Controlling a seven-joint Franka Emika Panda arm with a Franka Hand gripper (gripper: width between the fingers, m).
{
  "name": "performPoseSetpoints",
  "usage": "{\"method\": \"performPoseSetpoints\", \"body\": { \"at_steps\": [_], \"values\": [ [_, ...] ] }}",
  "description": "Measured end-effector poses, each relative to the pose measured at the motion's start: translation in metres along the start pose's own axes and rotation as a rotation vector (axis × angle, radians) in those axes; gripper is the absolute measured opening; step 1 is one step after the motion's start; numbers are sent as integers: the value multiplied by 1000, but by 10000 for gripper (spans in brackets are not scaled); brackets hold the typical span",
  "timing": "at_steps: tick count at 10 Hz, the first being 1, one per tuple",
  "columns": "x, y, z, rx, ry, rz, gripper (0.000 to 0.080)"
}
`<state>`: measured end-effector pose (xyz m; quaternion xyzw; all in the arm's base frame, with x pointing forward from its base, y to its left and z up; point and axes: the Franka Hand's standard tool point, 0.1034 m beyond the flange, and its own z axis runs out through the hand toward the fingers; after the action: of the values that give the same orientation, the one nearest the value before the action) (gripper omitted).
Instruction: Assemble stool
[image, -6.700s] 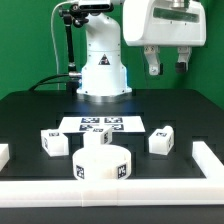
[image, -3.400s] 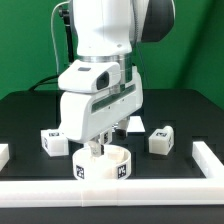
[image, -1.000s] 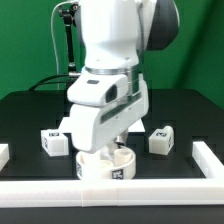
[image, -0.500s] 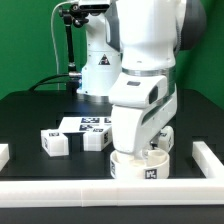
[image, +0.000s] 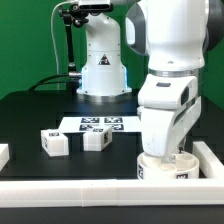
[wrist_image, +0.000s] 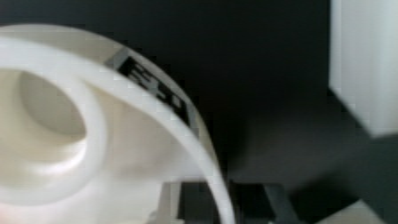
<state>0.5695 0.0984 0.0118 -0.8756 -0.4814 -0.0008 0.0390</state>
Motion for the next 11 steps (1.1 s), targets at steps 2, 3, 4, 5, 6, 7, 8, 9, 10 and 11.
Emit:
{"method": "performPoseSetpoints", "body": {
  "at_steps": [2,3,4,5,6,7,8,9,10,11],
  "values": [
    [5,4,0,-4,6,-1,39],
    [5,4,-1,-5,6,-1,39],
    [5,4,-1,-5,7,-1,44],
    [5,4,0,-5,6,0,44],
    [5,5,0,-5,6,0,242],
    [5,5,0,-5,6,0,242],
    [4,6,-3,-8,7,2,436],
    [1,6,-10,-16,9,4,568],
    [1,3,-18,-26,14,20,624],
    [0,1,-23,-30,15,27,624]
  ]
}}
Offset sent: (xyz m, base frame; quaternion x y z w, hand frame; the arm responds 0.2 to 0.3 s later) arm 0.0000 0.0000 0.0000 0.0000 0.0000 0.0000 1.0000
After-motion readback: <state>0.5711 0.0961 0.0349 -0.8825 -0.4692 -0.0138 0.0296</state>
